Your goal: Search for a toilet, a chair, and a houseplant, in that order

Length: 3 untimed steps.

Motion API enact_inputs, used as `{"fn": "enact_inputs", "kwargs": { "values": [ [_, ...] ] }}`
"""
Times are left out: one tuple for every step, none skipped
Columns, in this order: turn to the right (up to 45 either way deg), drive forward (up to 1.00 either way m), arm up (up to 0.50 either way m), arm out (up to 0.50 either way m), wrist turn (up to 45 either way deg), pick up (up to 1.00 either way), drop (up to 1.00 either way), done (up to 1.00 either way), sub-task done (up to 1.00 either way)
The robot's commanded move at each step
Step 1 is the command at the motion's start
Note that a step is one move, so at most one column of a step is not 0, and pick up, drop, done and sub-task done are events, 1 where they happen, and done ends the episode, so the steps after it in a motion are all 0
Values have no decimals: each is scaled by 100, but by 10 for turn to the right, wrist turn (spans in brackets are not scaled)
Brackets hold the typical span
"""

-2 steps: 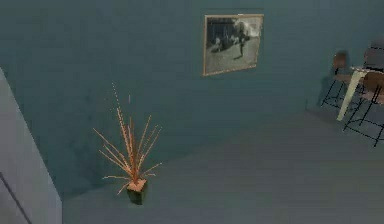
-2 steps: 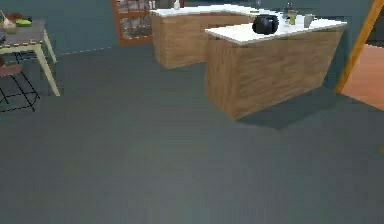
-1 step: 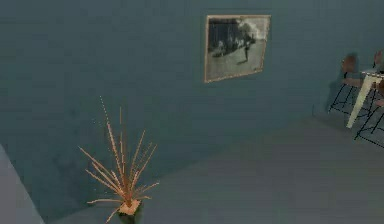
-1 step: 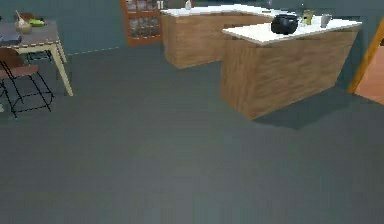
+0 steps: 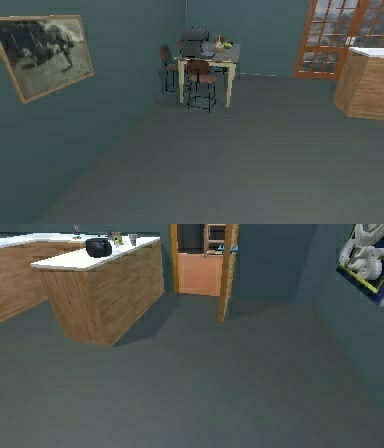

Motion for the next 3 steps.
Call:
{"fn": "enact_inputs", "kwargs": {
  "values": [
    [30, 0, 0, 0, 0, 0, 0, 0, 0],
    [0, 45, 0, 0, 0, 0, 0, 0, 0],
    [-450, 0, 0, 0, 0, 0, 0, 0, 0]
  ]
}}
